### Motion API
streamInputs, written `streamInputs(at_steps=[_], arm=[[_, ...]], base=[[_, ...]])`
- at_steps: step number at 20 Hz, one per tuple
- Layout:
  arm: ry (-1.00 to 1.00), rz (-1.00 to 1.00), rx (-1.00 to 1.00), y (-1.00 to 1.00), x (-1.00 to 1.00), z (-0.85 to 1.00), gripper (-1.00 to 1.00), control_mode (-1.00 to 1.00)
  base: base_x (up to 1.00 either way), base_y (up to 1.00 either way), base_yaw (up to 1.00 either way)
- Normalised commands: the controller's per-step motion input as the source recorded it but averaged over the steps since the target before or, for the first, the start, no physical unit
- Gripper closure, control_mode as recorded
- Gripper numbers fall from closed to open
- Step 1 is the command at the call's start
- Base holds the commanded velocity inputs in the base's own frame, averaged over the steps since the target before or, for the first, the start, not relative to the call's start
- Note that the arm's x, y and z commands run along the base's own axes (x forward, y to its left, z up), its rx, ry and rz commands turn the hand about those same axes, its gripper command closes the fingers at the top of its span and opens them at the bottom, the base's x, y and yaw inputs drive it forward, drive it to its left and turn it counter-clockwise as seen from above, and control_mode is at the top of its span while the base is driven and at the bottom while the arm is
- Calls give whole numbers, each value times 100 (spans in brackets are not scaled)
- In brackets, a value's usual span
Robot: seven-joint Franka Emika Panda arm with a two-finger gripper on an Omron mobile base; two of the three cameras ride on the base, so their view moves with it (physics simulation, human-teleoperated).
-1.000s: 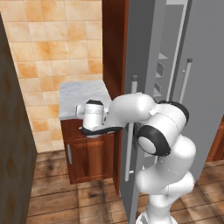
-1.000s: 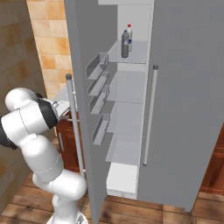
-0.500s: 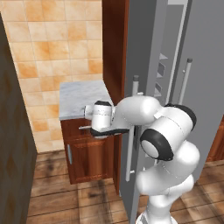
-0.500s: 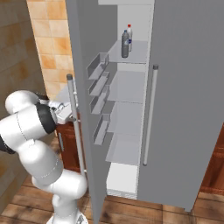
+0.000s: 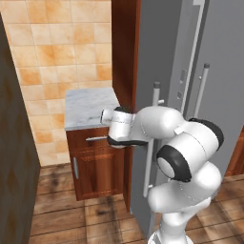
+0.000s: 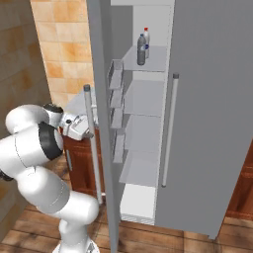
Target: Take the bottled waters from the counter and place them in the freezer to freeze. Close the freezer door after placing the bottles.
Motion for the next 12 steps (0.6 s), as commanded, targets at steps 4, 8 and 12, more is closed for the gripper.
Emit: streamInputs(at_steps=[4, 8, 12], arm=[[6, 16, 36, -87, 12, 0, -100, -100], [2, 9, 27, -72, 13, 0, -100, -100], [0, 8, 17, -63, 14, 0, -100, -100]], base=[[0, 0, 0], [0, 0, 0], [0, 0, 0]])
